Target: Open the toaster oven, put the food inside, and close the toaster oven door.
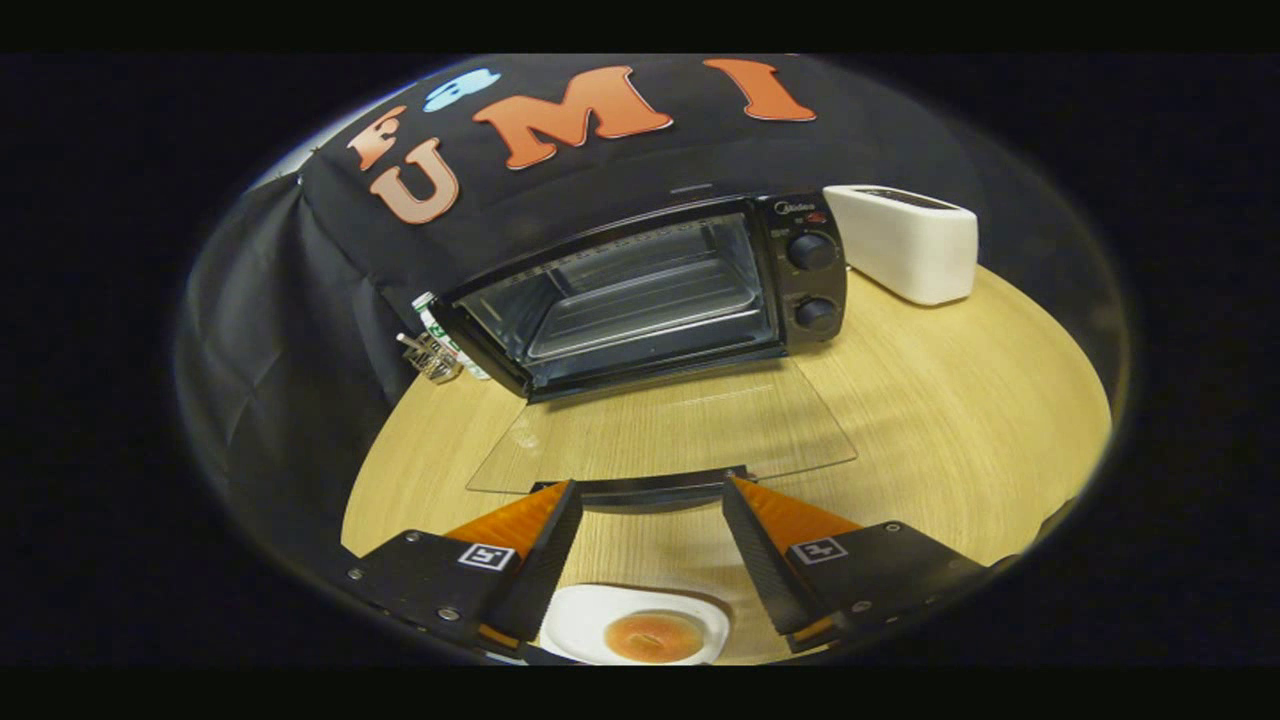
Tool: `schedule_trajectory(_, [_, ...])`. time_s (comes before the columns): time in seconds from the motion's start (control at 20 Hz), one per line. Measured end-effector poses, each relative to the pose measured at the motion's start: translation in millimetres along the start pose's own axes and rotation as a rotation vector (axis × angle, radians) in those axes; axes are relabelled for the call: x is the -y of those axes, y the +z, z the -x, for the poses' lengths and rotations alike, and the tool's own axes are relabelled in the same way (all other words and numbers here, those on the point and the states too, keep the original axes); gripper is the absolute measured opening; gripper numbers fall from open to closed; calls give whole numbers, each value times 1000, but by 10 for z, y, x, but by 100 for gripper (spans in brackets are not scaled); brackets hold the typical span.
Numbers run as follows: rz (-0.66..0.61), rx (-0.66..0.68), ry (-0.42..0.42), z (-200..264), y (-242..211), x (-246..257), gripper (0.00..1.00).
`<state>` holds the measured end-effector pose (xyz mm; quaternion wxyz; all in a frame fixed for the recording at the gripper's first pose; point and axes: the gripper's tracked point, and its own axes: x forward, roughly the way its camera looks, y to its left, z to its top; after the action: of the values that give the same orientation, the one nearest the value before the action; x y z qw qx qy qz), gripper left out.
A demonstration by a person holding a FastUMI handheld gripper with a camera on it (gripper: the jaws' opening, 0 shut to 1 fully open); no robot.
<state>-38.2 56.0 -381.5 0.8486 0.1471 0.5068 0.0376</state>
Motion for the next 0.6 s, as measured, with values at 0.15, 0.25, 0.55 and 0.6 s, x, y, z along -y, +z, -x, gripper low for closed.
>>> schedule_trajectory(0.15, [21,42,7,147,21,-11,85])
schedule_trajectory(0.25, [73,57,21,302,-82,-53,85])
schedule_trajectory(0.55, [220,32,83,682,-588,-184,97])
schedule_trajectory(0.6, [240,17,94,705,-685,-200,98])
